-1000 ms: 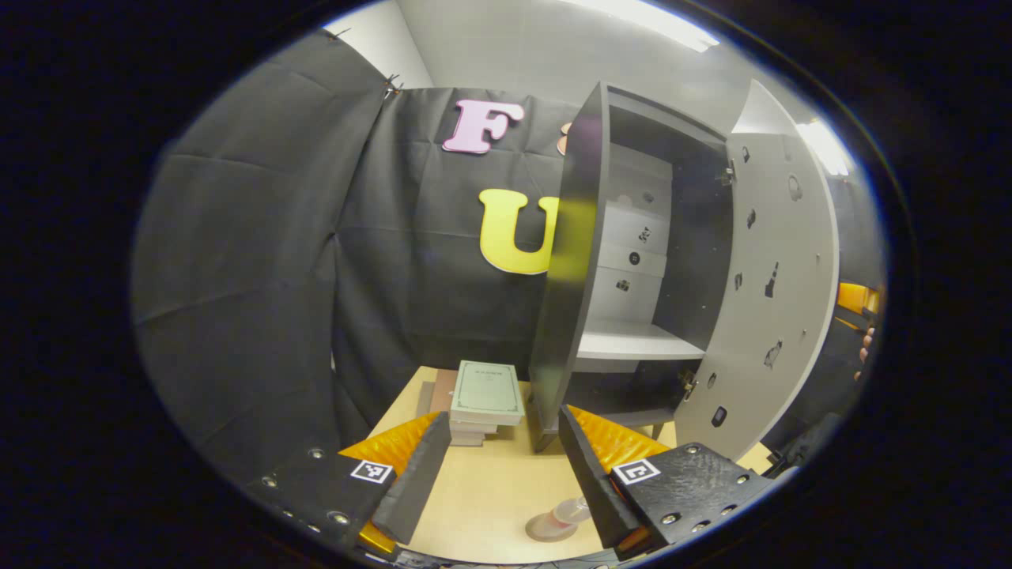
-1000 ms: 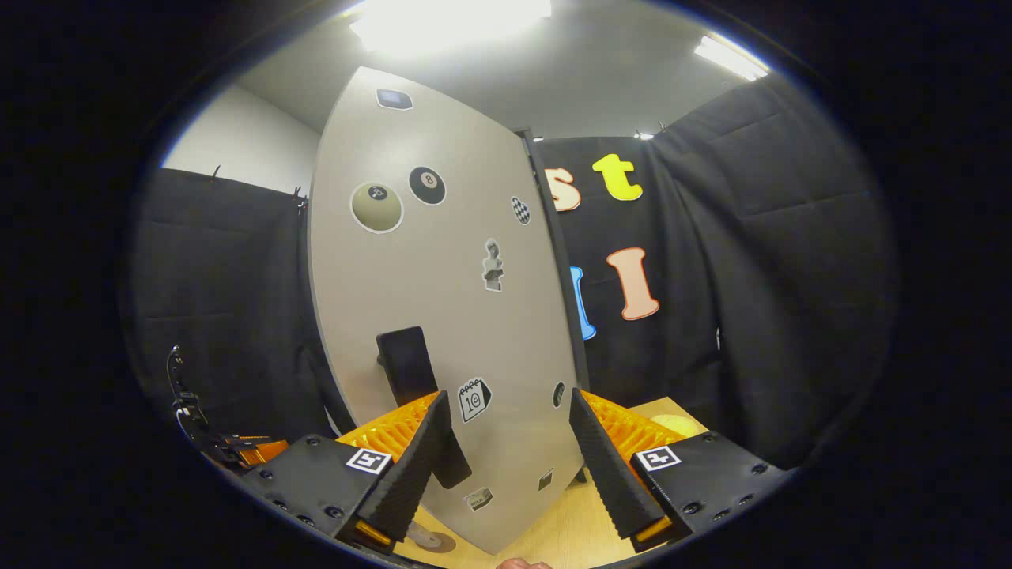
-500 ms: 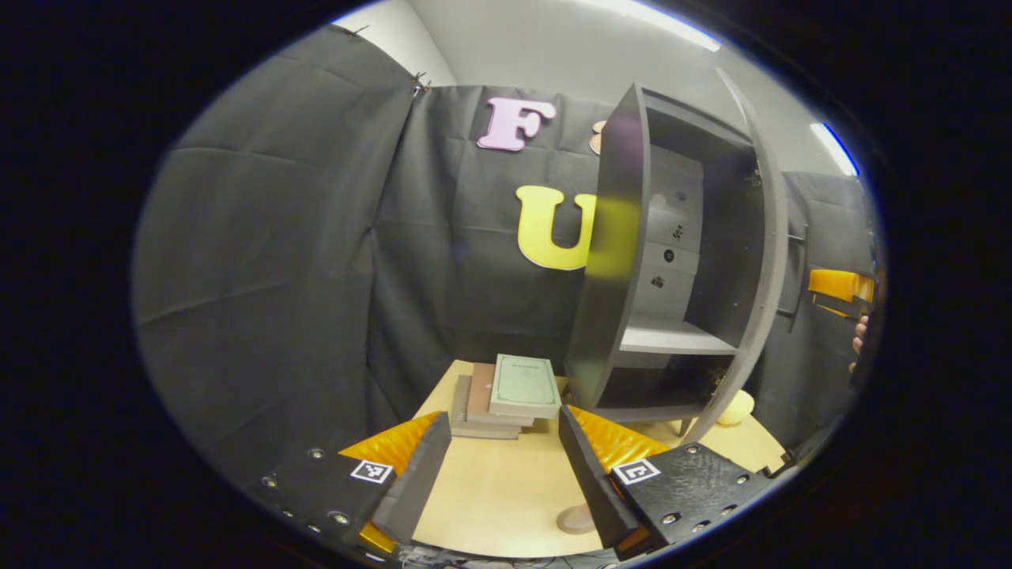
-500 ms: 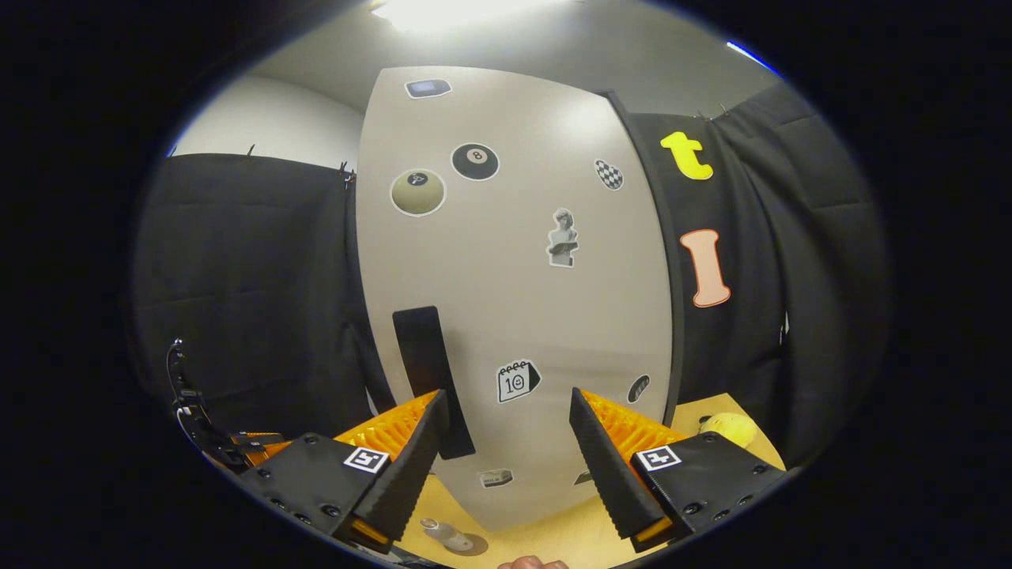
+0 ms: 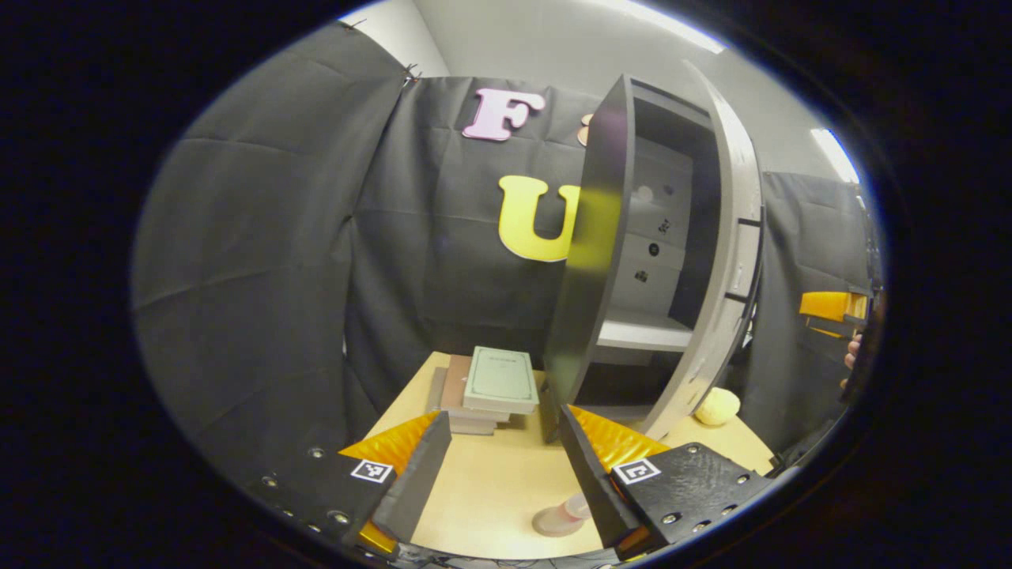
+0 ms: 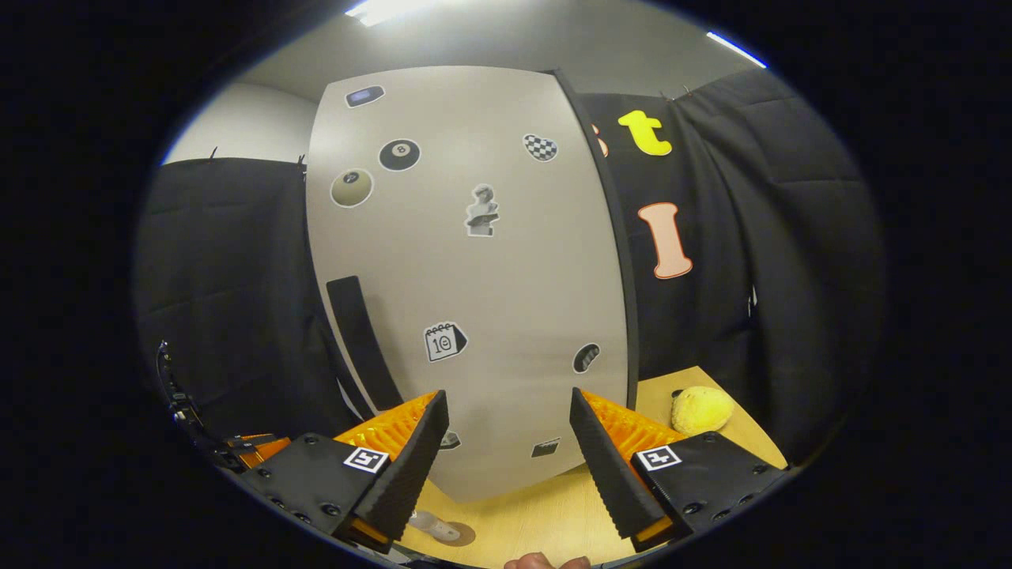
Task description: Open the cabinet door with the right hand, grasp the bottle in the cabinet with the left hand and place it on the coaster, then close the cabinet door with the right hand.
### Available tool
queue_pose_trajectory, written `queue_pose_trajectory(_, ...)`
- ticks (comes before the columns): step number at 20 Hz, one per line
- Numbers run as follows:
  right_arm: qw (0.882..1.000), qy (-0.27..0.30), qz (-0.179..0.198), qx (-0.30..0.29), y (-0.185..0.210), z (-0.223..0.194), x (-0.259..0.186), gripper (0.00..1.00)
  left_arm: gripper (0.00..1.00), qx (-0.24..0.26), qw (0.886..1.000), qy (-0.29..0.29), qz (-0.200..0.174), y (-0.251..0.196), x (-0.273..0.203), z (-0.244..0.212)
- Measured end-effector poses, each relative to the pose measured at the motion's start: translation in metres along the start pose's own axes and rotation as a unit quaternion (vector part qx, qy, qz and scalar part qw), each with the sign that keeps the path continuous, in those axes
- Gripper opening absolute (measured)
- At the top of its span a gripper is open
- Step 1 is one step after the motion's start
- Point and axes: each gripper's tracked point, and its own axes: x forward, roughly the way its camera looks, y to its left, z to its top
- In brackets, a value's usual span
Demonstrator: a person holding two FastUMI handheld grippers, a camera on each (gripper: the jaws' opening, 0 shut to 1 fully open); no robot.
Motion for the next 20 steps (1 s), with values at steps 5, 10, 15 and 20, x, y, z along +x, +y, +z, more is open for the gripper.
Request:
queue_pose_trajectory(5, 1.000, -0.005, -0.027, -0.005, -0.047, 0.006, -0.022, 0.98, 0.83, 0.008, 1.000, -0.020, -0.008, -0.041, 0.010, 0.019)
queue_pose_trajectory(10, 0.999, -0.009, -0.047, -0.023, -0.098, 0.011, -0.038, 0.98, 0.83, 0.027, 0.999, -0.047, 0.005, -0.083, 0.002, 0.041)
queue_pose_trajectory(15, 0.999, -0.018, -0.039, -0.024, -0.141, 0.019, -0.048, 0.98, 0.83, 0.015, 0.995, -0.101, 0.010, -0.130, -0.012, 0.061)
queue_pose_trajectory(20, 1.000, -0.024, -0.006, -0.019, -0.162, 0.022, -0.047, 0.98, 0.82, -0.029, 0.991, -0.129, 0.038, -0.141, -0.017, 0.061)
